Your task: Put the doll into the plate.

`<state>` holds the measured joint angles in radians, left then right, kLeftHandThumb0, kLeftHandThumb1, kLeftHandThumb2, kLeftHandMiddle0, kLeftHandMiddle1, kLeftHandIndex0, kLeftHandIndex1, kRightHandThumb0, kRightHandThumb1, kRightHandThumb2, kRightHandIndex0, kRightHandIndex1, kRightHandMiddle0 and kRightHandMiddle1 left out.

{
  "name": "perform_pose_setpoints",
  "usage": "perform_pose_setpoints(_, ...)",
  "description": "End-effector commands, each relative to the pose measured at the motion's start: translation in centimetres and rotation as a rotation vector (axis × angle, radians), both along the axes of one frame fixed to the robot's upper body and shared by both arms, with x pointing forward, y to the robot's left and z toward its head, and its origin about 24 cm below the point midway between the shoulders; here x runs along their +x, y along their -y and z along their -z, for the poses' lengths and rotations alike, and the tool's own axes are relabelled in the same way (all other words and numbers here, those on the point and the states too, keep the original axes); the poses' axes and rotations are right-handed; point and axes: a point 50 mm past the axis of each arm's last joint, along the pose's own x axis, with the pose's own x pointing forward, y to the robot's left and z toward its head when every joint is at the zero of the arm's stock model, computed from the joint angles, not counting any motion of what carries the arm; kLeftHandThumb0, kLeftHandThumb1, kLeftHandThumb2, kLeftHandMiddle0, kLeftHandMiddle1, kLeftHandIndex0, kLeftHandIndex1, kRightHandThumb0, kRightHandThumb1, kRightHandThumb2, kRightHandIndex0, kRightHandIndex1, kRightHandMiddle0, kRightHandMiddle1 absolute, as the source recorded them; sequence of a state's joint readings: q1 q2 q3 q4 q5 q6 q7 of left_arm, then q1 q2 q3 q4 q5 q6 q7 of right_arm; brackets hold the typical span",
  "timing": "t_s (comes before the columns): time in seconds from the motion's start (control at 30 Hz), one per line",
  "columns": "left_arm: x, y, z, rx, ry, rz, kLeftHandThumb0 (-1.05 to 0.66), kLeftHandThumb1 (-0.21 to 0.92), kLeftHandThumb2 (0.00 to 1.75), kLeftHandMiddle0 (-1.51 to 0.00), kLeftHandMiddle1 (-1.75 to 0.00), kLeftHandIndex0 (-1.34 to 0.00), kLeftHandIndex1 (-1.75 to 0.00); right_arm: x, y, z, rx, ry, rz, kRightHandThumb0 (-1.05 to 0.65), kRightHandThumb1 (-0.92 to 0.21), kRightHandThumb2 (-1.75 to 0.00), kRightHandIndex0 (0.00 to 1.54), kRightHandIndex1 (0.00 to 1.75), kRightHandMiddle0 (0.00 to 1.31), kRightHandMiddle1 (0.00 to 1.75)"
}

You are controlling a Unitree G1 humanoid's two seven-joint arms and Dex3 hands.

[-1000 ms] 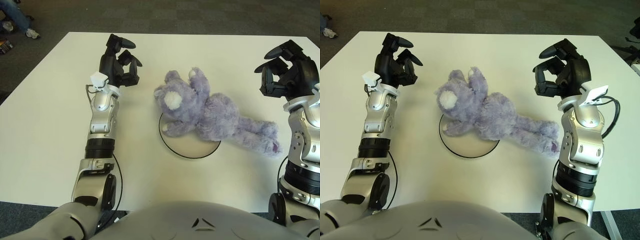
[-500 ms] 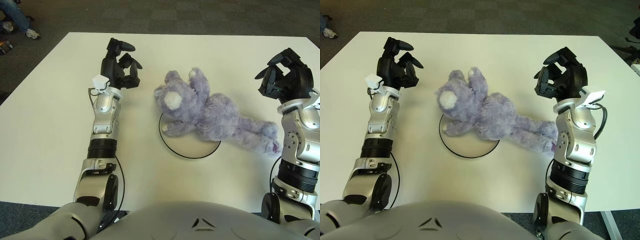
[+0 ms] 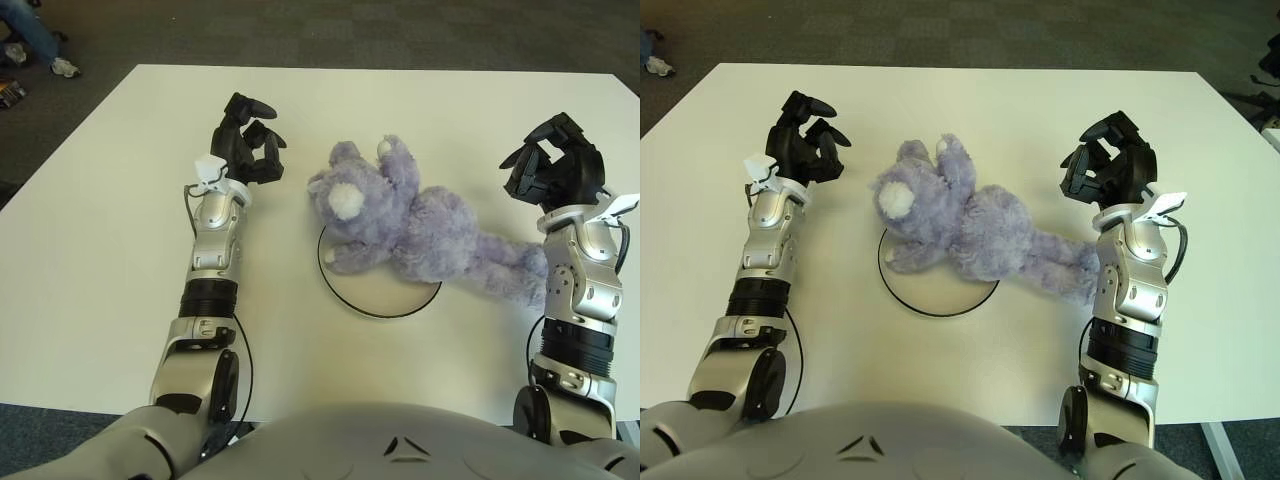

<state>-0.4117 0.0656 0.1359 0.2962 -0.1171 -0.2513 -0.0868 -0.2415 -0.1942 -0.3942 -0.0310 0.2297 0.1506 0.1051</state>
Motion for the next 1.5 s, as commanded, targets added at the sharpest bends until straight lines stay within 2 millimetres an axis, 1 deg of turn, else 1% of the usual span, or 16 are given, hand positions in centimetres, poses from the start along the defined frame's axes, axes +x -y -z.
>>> perform_pose_setpoints(0.0, -0.1, -0.1, 0.6, 0.001, -0.026, -0.008, -0.01, 0.30, 1.35, -0.52, -1.75, -0.50, -1.75, 0.3, 0.4, 0.7, 0.026, 0.005, 0.002, -0.01, 0.06, -1.73, 0.90, 1.75, 0.69, 1.68)
perform_pose_setpoints(0.23, 0.0, -0.1, 1.2, -0.016, -0.084, -0.017, -0.01, 0.29, 1.36, -0.52, -1.75, -0.51, -1.75, 0.4, 0.5, 1.1, 0.036, 0.002, -0.027, -0.01, 0.06, -1.74, 0.90, 1.73, 0.66, 1.74)
perform_pose_setpoints(0.5, 0.3, -0.1, 2.2, -0.086, -0.163, -0.012, -0.01, 0.28, 1.37, -0.52, -1.75, -0.51, -1.75, 0.3, -0.4, 1.5, 0.049, -0.016, -0.065, -0.01, 0.06, -1.75, 0.90, 1.73, 0.67, 1.75)
perform_pose_setpoints(0.83, 0.1, 0.1, 3.2, -0.105, -0.189, -0.006, -0.01, 0.27, 1.38, -0.53, -1.75, -0.52, -1.75, 0.5, -1.0, 2.5, 0.061, -0.043, -0.094, -0.01, 0.06, -1.75, 0.89, 1.75, 0.67, 1.75)
perform_pose_setpoints(1.47, -0.5, 0.5, 5.0, -0.103, -0.241, -0.001, -0.01, 0.25, 1.41, -0.55, -1.75, -0.54, -1.75, 0.4, -1.3, 3.9, 0.082, -0.100, -0.119, -0.01, 0.06, -1.75, 0.89, 1.75, 0.67, 1.75)
